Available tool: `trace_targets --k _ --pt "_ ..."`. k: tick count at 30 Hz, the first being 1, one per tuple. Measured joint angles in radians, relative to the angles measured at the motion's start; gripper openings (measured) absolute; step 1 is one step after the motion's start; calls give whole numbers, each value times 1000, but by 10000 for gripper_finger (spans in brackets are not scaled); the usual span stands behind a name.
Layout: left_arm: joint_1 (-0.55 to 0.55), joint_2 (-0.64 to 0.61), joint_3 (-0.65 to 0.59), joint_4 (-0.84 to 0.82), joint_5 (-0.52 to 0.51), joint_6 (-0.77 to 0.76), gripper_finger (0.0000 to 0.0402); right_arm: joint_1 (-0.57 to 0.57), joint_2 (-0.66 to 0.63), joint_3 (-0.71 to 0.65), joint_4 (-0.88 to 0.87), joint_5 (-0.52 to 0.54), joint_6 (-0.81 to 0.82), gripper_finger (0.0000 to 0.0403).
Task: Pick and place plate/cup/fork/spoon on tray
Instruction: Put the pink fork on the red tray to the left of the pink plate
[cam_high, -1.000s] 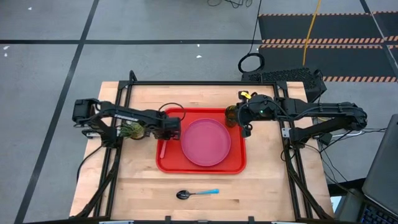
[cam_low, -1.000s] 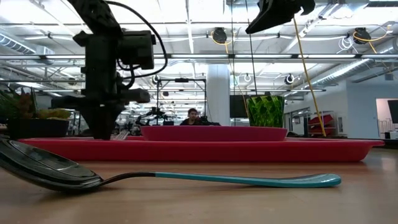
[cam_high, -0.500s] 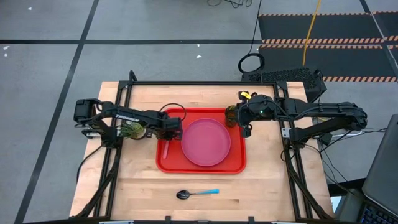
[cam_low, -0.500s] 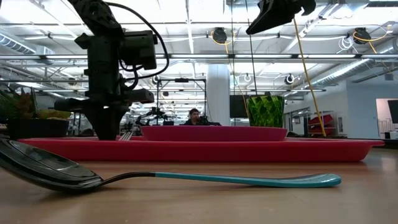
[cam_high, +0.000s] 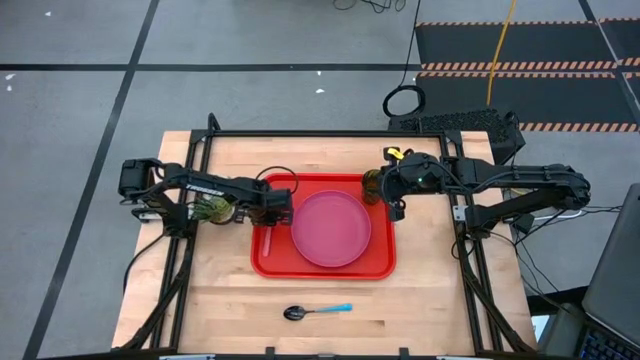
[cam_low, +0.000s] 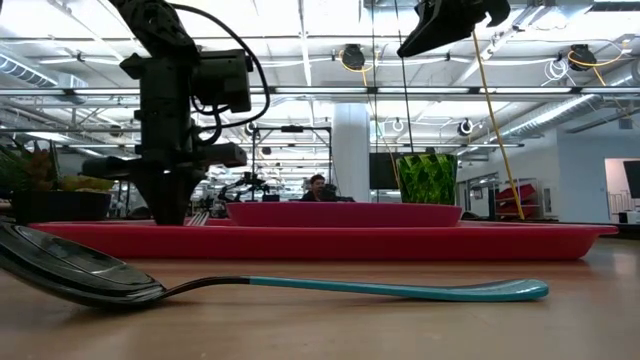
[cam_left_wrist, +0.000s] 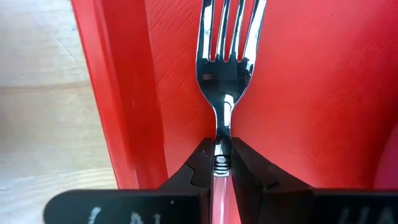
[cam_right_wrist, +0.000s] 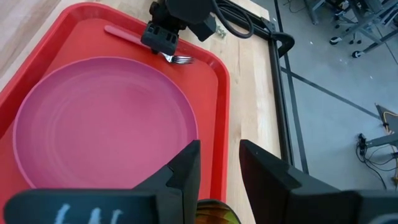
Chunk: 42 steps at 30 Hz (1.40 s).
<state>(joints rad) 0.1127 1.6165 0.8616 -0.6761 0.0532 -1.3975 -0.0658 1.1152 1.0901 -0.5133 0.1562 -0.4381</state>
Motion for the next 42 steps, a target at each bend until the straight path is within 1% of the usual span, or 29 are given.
trace_targets --k 10,13,18,22,42 --pt "0 0 0 0 2 -9 33 0 0 0 0 0 0 106" --pt "0 0 0 6 4 -17 50 0 0 0 0 0 -1 106" --pt "0 0 0 21 17 -23 94 0 0 0 -1 0 -1 106" --pt "0 0 0 20 17 -27 114 0 0 0 -10 0 -1 106" --pt "24 -1 0 -9 -10 -56 115 0 0 0 -12 0 -1 106"
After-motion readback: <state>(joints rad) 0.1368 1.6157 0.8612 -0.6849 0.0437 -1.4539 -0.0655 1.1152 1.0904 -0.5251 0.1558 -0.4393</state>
